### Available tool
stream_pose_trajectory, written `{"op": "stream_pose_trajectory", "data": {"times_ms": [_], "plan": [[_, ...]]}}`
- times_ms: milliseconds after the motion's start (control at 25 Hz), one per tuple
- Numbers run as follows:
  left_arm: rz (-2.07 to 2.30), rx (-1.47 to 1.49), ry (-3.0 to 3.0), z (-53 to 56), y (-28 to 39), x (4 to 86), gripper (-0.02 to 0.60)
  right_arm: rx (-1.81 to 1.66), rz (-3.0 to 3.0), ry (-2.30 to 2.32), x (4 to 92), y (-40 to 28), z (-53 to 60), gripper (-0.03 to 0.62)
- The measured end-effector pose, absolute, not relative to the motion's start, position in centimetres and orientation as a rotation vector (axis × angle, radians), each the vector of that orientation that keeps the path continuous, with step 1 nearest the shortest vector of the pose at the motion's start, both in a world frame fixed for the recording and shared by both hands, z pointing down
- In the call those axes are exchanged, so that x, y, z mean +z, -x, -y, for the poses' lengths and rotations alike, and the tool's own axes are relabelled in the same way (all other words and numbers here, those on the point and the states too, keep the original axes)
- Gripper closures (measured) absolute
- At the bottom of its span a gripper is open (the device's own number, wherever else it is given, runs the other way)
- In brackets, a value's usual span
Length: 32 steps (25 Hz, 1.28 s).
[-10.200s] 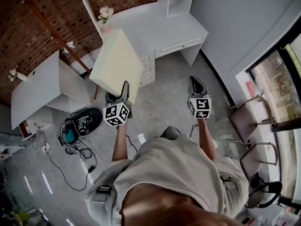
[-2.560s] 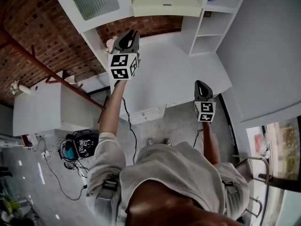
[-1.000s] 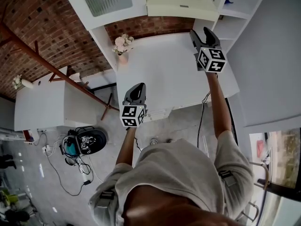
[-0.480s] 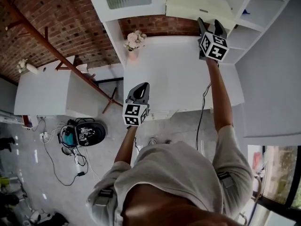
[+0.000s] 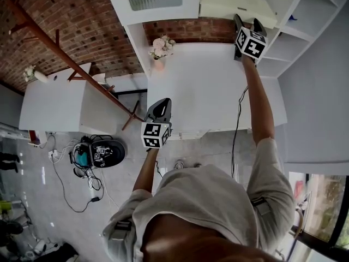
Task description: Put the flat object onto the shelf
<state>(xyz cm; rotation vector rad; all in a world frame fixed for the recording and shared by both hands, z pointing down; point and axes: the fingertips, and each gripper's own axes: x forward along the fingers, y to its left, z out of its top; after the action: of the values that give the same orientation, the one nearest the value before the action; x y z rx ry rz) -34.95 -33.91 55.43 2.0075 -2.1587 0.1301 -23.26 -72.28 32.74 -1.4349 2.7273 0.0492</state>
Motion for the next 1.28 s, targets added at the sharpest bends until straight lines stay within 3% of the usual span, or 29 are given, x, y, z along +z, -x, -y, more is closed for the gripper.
{"op": "stream_pose_trajectory", "data": {"times_ms": [920, 1280], "plan": [[2.182, 0.161, -1.99, 33.3, 34.9, 54.6, 0.565, 0.116, -2.814, 1.264, 33.2, 21.7, 72.3, 0.276], [2.142, 0.151, -2.046, 33.2, 32.9, 54.2, 0.565, 0.125, -2.836, 1.263, 35.9, 17.1, 67.3, 0.491]]}}
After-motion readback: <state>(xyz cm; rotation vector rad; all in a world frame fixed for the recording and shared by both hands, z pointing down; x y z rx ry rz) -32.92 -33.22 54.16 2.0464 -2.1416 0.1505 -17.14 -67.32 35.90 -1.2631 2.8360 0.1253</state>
